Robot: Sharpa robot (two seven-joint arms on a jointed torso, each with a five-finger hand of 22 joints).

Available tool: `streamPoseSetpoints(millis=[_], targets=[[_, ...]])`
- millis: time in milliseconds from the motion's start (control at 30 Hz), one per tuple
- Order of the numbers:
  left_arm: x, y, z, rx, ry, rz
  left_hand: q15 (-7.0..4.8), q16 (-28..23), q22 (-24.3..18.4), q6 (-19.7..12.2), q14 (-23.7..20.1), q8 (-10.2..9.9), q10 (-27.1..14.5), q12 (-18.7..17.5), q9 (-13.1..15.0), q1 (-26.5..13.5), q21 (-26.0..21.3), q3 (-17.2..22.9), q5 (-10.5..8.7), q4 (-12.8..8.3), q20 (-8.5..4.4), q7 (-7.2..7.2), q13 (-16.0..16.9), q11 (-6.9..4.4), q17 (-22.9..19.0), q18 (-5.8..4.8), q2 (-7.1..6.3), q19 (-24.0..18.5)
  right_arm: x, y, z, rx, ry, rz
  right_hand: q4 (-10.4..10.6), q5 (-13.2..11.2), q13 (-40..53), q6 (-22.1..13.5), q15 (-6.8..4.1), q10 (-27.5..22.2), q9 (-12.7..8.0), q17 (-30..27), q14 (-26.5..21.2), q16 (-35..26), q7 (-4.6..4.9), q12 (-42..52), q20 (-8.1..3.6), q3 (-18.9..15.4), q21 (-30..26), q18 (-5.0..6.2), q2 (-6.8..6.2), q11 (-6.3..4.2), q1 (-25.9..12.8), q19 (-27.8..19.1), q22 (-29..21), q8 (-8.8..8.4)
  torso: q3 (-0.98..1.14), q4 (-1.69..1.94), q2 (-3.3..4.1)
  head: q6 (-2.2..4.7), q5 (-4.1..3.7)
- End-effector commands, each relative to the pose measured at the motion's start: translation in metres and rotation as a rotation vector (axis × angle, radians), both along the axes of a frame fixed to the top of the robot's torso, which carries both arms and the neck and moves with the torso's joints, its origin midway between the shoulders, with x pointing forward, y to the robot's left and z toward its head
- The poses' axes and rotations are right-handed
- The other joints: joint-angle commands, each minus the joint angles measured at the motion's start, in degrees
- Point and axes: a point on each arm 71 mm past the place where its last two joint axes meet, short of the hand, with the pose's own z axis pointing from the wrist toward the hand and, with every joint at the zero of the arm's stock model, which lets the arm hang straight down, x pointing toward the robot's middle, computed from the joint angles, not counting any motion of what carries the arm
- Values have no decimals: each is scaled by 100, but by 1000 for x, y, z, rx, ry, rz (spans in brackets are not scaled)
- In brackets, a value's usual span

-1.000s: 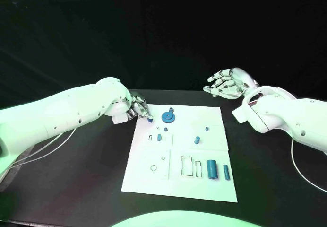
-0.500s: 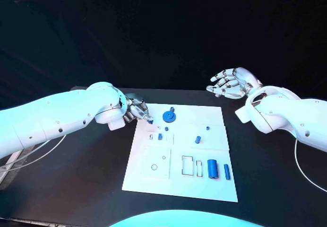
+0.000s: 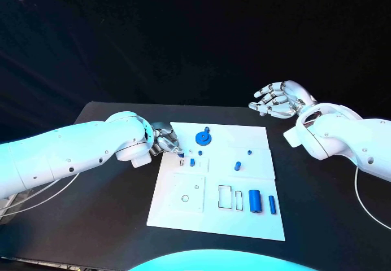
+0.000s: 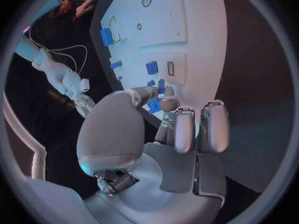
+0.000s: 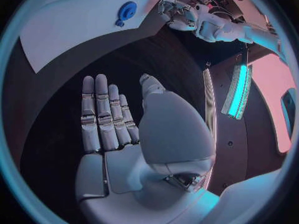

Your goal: Assemble the parts on the task board

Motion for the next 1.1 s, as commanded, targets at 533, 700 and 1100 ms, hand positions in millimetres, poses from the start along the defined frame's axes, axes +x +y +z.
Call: streamPoseSetpoints(millis=[533,700,1100], targets=[[-8,-3,-10,29,24,-26,-55,38,85,106,326,32,57,45,456,-76,43,971,80,-973,7,-56,37,-7,386,-59,-25,47,-1,1,-2,10,2,13,-19,28,-17,-23,16,-32,-8,-9,-10,-37,342,34,36,28,-22,64,57,-4,18,8,-17,44,6,2,2,-34,-1],[-9,-4,-12,42,26,-36,-57,37,85,112,326,32,60,43,460,-88,43,971,106,-980,5,-59,37,-9,383,-59,-32,46,-1,0,-3,15,7,10,-19,28,-17,-23,16,-32,-8,-9,-10,-37,342,34,36,28,-22,64,57,-4,18,8,-17,44,3,-4,3,-38,-2],[-9,-3,-14,83,30,-65,-57,40,83,116,327,33,66,50,463,-93,43,971,118,-985,5,-60,49,-10,387,-58,-36,45,-2,0,-3,17,9,10,-19,28,-17,-23,16,-32,-8,-9,-10,-37,342,34,36,28,-22,64,57,-4,18,8,-17,44,6,-2,3,-50,2]])
